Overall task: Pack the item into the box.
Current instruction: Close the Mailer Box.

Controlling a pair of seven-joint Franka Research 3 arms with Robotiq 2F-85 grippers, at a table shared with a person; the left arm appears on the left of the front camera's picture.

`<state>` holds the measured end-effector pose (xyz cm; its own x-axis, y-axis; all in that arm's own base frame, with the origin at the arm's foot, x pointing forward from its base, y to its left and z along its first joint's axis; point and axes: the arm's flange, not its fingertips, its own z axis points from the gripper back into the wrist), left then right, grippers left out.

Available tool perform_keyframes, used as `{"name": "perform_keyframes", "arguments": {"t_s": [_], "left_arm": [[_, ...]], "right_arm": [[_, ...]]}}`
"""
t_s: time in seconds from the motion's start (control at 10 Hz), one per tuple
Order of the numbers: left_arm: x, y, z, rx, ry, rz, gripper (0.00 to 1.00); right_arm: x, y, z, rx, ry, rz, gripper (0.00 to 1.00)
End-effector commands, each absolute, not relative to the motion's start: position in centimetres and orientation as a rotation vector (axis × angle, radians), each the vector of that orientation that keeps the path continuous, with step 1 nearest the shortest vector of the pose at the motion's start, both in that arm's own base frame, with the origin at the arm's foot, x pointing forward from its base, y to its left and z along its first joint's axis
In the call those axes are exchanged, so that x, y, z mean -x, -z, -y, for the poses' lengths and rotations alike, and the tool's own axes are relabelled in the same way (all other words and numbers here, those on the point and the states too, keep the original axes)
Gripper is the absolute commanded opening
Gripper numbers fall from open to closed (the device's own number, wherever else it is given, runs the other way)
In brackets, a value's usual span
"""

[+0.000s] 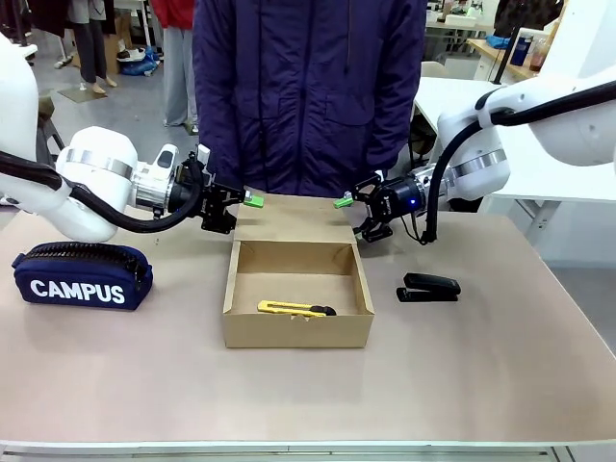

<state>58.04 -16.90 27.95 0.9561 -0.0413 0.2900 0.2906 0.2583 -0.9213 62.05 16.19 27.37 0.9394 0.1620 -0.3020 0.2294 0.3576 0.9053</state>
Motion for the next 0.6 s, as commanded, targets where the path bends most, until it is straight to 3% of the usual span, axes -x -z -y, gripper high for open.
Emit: {"name": "perform_keyframes", "arguments": {"t_s": [0.0, 0.1, 0.5], "left_arm": [[-58.0, -28.2, 16.6, 1.323, 0.246, 0.241, 0.54], [-57.8, -28.3, 16.8, 1.322, 0.267, 0.246, 0.42], [-57.3, -29.3, 17.1, 1.322, 0.314, 0.276, 0.42]], "right_arm": [[-62.6, -27.5, -16.5, -1.211, 0.046, -0.348, 0.78], [-62.7, -27.5, -16.5, -1.206, 0.030, -0.335, 0.49], [-62.4, -28.2, -16.6, -1.220, -0.033, -0.235, 0.49]]}}
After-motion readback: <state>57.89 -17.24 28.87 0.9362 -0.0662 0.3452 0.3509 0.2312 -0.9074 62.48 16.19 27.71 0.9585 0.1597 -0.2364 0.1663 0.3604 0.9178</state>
